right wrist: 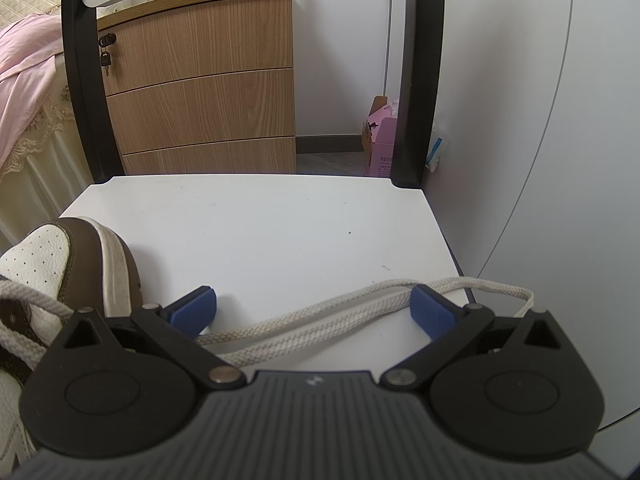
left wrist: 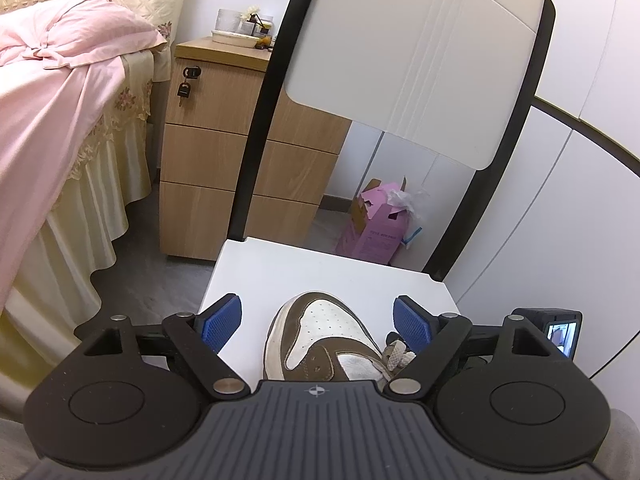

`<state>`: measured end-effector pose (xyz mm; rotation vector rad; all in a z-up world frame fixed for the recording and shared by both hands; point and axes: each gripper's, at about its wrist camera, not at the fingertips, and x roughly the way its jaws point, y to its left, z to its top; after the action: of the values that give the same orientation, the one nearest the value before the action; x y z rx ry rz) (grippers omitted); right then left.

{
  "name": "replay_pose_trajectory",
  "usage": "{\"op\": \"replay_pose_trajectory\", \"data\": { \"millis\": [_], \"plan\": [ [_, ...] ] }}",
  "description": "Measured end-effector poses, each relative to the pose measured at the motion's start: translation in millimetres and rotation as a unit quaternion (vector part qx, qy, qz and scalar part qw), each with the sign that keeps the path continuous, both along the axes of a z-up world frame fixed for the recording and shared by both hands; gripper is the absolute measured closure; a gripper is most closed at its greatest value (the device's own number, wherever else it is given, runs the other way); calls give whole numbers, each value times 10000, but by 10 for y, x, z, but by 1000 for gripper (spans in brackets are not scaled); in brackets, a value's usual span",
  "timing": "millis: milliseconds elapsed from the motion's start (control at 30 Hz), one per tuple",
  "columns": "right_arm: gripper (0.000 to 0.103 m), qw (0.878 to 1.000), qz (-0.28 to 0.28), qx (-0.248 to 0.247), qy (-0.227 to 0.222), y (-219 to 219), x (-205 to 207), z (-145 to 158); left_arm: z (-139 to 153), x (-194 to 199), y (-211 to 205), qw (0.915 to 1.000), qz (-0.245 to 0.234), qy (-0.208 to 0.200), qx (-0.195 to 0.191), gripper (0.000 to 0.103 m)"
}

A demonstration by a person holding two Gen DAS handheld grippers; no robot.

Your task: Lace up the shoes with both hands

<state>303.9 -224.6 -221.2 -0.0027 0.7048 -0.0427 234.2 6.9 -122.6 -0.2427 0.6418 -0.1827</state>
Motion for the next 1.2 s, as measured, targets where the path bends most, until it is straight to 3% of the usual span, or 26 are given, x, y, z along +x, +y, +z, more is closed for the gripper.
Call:
{"op": "replay_pose_trajectory", "data": {
  "millis": [1200],
  "plan": [
    [0, 10000, -1, -2, 0, 0, 0, 1, -7, 14, -28, 9999, -85, -13, 79, 17]
  ]
}}
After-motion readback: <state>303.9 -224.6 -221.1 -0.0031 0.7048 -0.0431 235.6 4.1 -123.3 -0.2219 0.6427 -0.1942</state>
